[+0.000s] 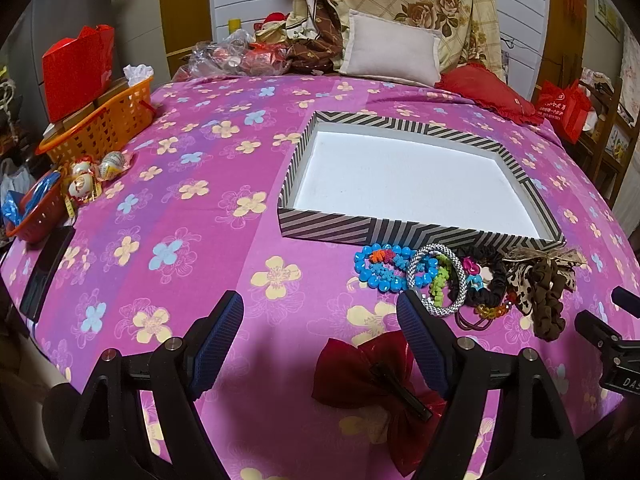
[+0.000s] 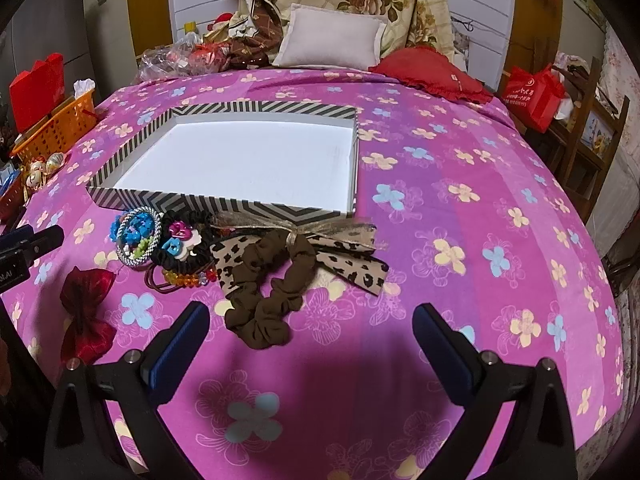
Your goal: Organize jewelry
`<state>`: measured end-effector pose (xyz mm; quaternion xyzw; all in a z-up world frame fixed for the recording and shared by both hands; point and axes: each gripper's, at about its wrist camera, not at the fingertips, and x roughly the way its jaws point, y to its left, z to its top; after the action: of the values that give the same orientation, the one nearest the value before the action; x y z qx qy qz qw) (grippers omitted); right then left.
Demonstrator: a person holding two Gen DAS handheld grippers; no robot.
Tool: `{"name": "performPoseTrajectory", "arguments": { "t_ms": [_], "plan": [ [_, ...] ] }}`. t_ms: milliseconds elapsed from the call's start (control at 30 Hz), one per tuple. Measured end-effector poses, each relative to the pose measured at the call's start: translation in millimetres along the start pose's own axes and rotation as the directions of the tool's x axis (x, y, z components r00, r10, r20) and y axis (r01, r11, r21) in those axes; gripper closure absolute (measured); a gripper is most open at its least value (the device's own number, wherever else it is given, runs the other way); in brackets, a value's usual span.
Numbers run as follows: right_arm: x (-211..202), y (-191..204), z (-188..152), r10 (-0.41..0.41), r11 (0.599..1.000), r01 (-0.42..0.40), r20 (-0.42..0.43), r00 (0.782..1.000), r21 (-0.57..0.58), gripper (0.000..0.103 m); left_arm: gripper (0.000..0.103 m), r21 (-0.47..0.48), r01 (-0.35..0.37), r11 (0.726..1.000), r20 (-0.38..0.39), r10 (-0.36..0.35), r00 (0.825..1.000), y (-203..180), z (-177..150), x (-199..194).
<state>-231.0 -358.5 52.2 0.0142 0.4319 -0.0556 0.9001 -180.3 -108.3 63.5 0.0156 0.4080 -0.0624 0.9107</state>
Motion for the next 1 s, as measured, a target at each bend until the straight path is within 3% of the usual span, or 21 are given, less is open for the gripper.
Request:
{"name": "performPoseTrajectory", "arguments": {
  "t_ms": [600,867,1000],
  "plan": [
    [5.5,-1.4,-0.2,-0.005,1.000,0.005,-0.017,1.000,0.000,0.000,0.046,0.008,0.014,1.000,-0.031,-0.014,0.999,-1.1,-2.4,1.9],
    [7.2,-6.3,-0.6,-0.010,1.000,0.010,-0.020,1.000,0.001,0.000,0.046,0.023,0.054,0.998,-0.074,-0.052,0.996,2.8,-6.2,1.2],
    [8.5,-18.8,-0.7,-0.004,1.000,0.005,-0.029,1.000,0.023,0.000,0.046,0.040,0.107,0.993,-0.122,-0.101,0.987,6.8,-11.1,0.0]
  ]
}}
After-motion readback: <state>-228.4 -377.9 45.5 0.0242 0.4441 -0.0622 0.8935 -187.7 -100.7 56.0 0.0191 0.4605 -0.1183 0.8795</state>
